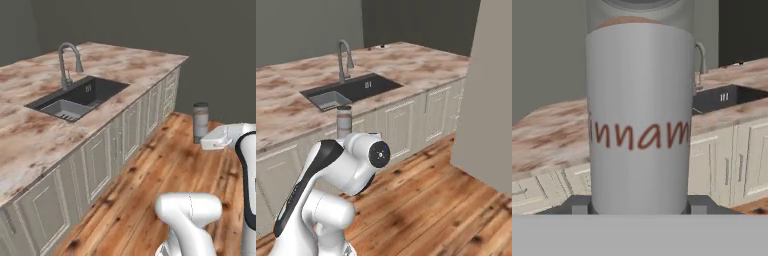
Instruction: Take the cinnamon bottle from the cabinet and place it on the dining table, next to the plate with the cupcake. Then take the chocolate from the dining counter and place it on the cupcake plate.
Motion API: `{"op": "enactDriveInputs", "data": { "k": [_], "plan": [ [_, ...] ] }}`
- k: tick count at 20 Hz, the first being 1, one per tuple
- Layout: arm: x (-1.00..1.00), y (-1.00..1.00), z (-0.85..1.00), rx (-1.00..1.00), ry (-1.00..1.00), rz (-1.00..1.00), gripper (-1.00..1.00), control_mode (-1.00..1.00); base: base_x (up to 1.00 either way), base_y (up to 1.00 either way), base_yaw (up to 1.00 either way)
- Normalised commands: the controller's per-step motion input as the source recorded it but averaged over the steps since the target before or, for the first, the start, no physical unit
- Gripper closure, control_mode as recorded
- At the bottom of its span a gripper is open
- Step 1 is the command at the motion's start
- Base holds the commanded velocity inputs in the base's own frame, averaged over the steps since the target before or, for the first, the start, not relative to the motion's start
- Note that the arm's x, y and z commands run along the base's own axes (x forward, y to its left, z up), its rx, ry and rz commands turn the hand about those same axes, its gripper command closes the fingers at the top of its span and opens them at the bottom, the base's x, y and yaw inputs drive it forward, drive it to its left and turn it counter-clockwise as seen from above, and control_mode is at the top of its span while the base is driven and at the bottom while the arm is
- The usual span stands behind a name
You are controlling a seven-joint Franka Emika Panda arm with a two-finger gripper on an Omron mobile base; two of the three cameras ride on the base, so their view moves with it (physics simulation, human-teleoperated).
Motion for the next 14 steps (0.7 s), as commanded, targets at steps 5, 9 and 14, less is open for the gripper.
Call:
{"op": "enactDriveInputs", "data": {
  "k": [5,9,14],
  "plan": [
    [0.00,0.00,0.00,0.00,0.00,0.00,1.00,1.00,0.09,0.18,0.80],
    [0.00,0.00,0.00,0.00,0.00,0.00,1.00,1.00,0.12,0.27,0.72],
    [0.00,0.00,0.00,0.00,0.00,0.00,1.00,1.00,0.13,0.58,0.46]
  ]
}}
